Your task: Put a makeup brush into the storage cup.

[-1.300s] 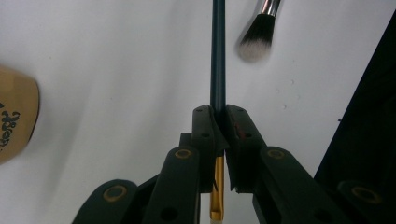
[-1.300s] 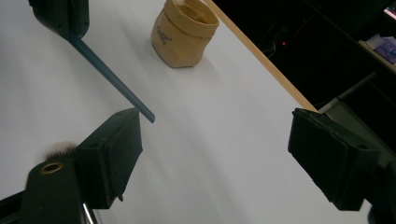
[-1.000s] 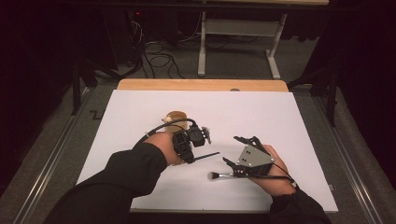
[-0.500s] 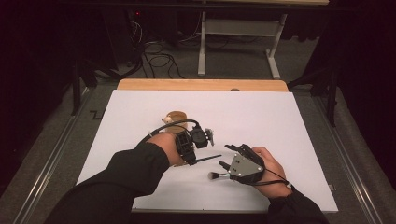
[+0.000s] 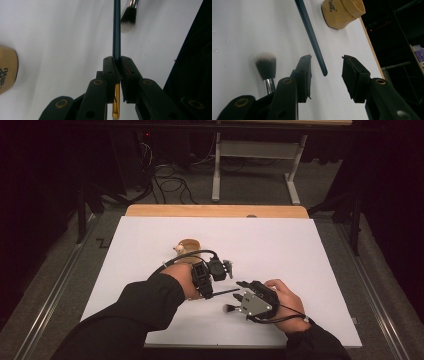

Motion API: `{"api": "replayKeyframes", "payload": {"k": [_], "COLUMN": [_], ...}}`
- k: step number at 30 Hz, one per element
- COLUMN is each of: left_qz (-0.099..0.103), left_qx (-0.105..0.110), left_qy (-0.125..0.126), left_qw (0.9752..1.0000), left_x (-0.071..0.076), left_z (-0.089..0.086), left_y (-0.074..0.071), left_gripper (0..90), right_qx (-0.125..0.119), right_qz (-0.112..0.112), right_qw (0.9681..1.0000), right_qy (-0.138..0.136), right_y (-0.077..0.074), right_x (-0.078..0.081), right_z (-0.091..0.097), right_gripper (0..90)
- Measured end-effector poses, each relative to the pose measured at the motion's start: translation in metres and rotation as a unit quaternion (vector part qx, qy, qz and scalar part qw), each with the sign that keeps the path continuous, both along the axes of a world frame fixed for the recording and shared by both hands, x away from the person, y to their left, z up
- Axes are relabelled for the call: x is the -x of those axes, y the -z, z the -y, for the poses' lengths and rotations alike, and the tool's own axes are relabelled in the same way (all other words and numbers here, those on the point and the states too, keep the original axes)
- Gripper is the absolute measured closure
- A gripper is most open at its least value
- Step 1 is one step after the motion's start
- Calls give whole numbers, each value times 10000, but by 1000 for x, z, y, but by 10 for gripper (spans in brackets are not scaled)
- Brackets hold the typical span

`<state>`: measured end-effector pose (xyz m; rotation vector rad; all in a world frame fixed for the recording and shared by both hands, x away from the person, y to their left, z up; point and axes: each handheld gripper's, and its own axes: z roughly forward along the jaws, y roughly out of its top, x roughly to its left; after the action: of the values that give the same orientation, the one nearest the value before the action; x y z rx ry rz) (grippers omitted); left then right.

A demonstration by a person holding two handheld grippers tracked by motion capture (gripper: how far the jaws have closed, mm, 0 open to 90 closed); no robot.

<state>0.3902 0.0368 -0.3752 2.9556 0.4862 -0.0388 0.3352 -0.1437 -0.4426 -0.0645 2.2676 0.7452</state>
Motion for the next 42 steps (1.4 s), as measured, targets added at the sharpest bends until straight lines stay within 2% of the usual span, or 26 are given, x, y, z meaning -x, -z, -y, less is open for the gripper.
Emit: {"api": "replayKeyframes", "payload": {"k": [2, 3, 5, 6, 12, 25, 42], "left_qz": [-12, -33, -43, -44, -67, -57, -26], "left_qx": [-2, -54, -35, -41, -59, -70, -48], "left_qy": [9, 55, 61, 66, 81, 163, 131], "left_qw": [10000, 10000, 10000, 10000, 9999, 9998, 9999], "left_x": [0, -1, -1, -1, 0, 1, 1], "left_z": [1, 1, 2, 2, 5, 12, 12], "left_y": [0, -1, -1, -1, 1, -2, -5], "left_gripper": [832, 832, 832, 832, 832, 832, 831], "right_qx": [35, 158, 181, 289, 405, 498, 579], "right_qz": [-14, 45, 65, 99, 226, 290, 313], "right_qw": [10000, 9999, 9998, 9995, 9988, 9981, 9974], "right_qy": [15, -20, -30, -82, -126, -239, -284], "right_y": [1, 2, 2, 3, 4, 3, 3], "right_x": [1, 0, 1, 1, 2, 3, 3], "right_z": [0, -1, -2, -2, -5, -6, -7], "right_gripper": [650, 672, 680, 688, 727, 790, 827]}}
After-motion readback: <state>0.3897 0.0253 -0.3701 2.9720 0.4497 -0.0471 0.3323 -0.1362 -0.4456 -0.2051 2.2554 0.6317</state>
